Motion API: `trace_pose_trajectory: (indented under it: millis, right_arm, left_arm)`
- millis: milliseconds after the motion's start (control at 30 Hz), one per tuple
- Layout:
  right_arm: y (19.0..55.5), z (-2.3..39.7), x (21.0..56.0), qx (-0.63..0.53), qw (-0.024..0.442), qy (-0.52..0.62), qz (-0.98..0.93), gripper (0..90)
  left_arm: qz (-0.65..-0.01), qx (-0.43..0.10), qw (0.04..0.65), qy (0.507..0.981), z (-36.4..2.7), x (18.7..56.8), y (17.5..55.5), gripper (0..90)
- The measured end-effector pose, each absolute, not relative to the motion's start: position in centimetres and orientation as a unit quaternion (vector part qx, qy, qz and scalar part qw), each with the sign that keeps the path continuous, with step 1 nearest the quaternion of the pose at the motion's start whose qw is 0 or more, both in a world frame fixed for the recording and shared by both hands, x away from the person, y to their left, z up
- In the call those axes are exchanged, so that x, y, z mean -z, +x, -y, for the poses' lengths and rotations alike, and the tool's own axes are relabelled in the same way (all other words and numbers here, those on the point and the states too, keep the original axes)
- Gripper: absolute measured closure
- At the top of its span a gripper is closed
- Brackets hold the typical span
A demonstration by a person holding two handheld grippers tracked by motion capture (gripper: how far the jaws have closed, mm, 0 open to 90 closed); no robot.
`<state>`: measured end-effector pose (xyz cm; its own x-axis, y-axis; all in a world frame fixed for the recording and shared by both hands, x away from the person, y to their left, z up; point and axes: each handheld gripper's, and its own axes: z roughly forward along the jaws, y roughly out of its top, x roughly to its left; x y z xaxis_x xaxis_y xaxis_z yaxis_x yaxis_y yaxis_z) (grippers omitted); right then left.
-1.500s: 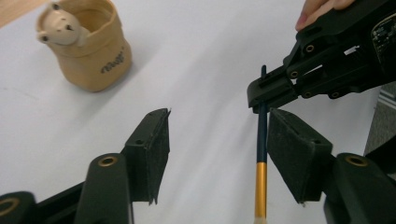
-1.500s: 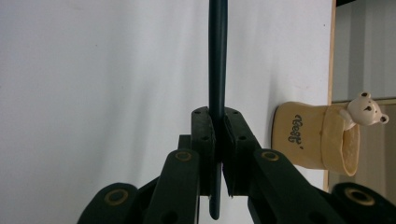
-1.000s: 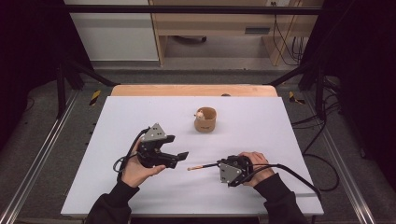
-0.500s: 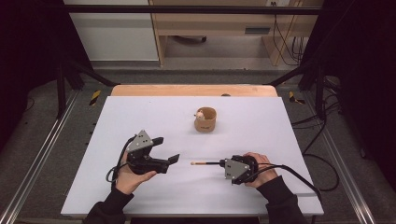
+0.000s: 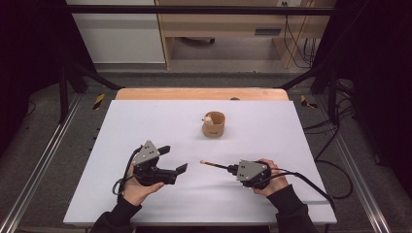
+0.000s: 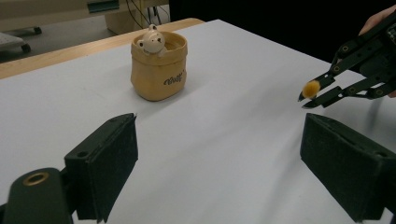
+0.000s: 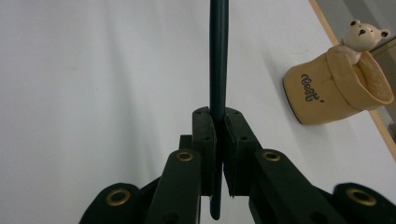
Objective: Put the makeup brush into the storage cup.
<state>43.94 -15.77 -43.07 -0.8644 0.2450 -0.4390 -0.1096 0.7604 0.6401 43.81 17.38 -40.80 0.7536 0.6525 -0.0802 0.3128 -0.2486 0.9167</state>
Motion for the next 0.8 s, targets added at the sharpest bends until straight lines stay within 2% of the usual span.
trace_pose_trajectory:
  millis: [800]
  right_arm:
    - [44.2,14.9,43.6,-0.411,0.207,0.128,-0.879,84.6]
  left_arm:
    - [-0.321,-0.152,0.563,0.746,-15.4,42.3,43.0,12.9]
